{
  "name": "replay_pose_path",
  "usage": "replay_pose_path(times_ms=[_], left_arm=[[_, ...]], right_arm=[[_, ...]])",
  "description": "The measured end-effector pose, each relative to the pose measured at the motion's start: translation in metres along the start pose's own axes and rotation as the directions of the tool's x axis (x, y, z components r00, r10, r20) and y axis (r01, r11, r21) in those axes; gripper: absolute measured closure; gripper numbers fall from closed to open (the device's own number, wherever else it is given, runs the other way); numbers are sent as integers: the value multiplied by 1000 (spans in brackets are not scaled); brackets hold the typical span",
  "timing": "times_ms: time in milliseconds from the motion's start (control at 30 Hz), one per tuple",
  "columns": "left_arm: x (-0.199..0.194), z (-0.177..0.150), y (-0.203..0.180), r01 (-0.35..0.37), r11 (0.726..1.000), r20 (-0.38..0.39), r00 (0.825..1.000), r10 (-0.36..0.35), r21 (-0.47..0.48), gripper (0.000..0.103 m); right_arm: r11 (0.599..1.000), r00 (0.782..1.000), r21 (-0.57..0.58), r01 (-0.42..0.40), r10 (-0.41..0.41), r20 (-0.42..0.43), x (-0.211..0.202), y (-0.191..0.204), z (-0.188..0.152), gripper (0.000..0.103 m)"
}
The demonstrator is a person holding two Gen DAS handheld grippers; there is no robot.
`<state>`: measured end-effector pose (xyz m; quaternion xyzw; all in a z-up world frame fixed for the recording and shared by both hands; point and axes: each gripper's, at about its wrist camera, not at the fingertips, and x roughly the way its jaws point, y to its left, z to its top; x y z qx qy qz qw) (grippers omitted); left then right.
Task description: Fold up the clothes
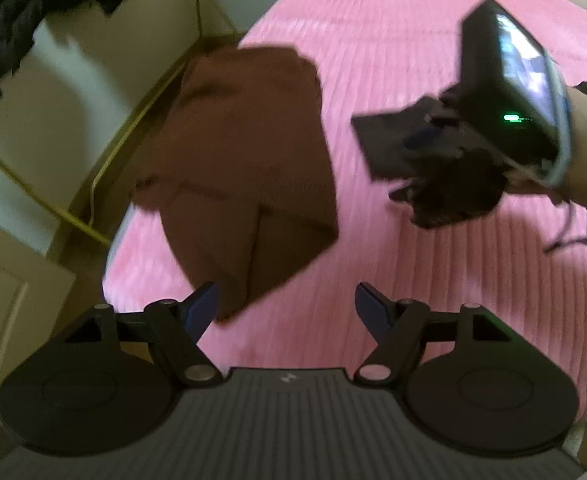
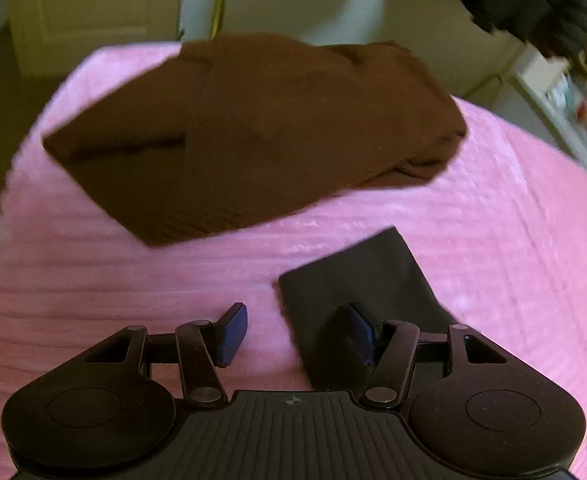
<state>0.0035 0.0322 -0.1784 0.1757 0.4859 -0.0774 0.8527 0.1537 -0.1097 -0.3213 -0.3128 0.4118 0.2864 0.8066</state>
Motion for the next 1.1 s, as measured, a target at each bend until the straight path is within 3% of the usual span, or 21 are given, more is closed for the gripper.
replay_pose_path(times_ms=[33, 100, 233, 367, 433, 500, 567, 633, 733, 767, 833, 900, 967, 1100], left_arm=[[3, -5, 3, 0, 1000, -12, 1000, 0, -8, 32], [5, -12, 6, 6, 1000, -33, 999, -7, -19, 32], [2, -13, 3, 26, 1000, -46, 999, -26, -1, 32], [-4, 5, -8, 67, 997, -11, 998, -67, 42, 32], [-8, 17, -23, 98, 992, 14, 995, -100, 81, 32], [-12, 32, -47, 122, 981, 35, 991, -128, 153, 32], [-19, 47, -76, 141, 963, 61, 986, -158, 228, 32], [-27, 62, -108, 156, 941, 88, 978, -191, 301, 32], [-41, 79, -167, 173, 910, 110, 967, -229, 376, 32], [-47, 82, -189, 181, 901, 114, 963, -244, 394, 32], [-59, 88, -233, 204, 884, 118, 954, -276, 420, 31], [-69, 87, -278, 242, 864, 102, 943, -317, 442, 31], [-75, 85, -320, 275, 837, 68, 936, -346, 473, 31], [-87, 72, -391, 319, 764, 9, 920, -391, 561, 31]], right_arm=[[1000, 1000, -1, 7, -7, 0, 4, 0, 0, 74], [999, 1000, 37, 6, -6, 11, 0, -6, -1, 100], [944, 988, 330, -24, -27, 149, -66, -62, -28, 100], [801, 957, 592, -94, -90, 274, -134, -118, -56, 100], [704, 933, 702, -107, -174, 316, -179, -149, -82, 100], [588, 909, 809, -14, -330, 255, -232, -161, -156, 100], [445, 866, 893, 71, -471, 166, -285, -171, -232, 100], [282, 806, 949, 139, -590, 57, -338, -181, -308, 100], [12, 686, 979, 205, -715, -135, -417, -196, -423, 100], [-91, 688, 973, 212, -693, -215, -426, -187, -466, 100], [-282, 725, 933, 223, -592, -352, -415, -169, -552, 100], [-391, 774, 889, 238, -477, -416, -396, -156, -617, 100], [-430, 810, 873, 230, -412, -417, -382, -150, -651, 100], [-403, 843, 899, 172, -412, -346, -380, -151, -673, 100]])
